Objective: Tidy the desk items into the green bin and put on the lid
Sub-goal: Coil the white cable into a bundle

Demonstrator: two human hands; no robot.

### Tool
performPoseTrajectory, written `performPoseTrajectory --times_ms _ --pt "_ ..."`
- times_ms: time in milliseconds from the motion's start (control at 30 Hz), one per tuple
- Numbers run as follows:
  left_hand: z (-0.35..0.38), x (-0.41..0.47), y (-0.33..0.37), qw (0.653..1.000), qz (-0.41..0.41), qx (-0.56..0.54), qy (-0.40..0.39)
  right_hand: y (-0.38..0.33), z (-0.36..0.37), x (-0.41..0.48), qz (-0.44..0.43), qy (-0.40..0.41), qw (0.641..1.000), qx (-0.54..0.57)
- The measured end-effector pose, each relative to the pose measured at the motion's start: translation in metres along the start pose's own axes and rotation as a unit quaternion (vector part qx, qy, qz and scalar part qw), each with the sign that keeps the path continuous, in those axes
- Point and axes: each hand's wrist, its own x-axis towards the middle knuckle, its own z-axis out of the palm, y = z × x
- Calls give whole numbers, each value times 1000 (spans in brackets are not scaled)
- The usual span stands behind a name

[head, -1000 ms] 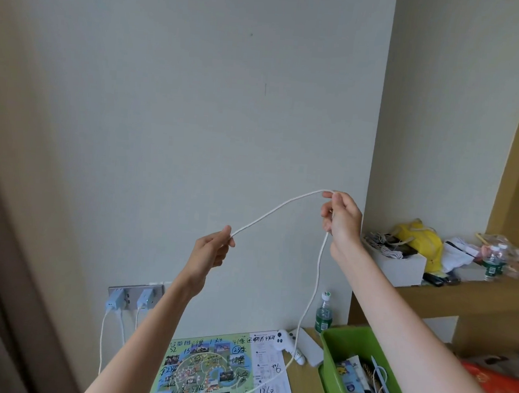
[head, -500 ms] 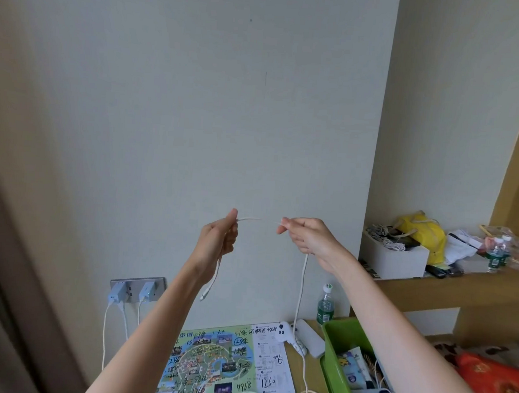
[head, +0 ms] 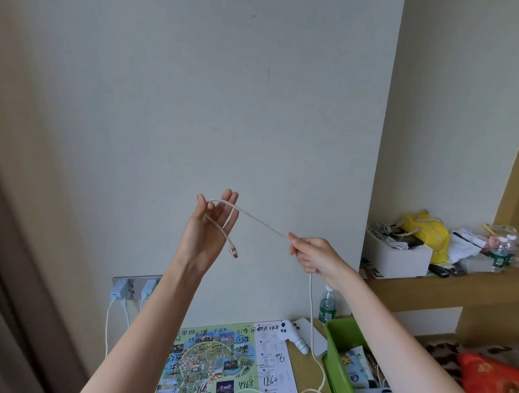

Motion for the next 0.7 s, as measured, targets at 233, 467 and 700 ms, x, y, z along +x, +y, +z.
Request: performPoseTrajectory --times_ms 233,467,700 --pt "-8 -1 10 999 8 -19 29 23 -8 -3 78 -1 993 83" --pt "-10 -8 -7 973 19 228 36 19 -2 -3 -33 9 997 65" --pt "3 -14 -14 880 19 473 -35 -32 16 1 -168 7 985 -43"
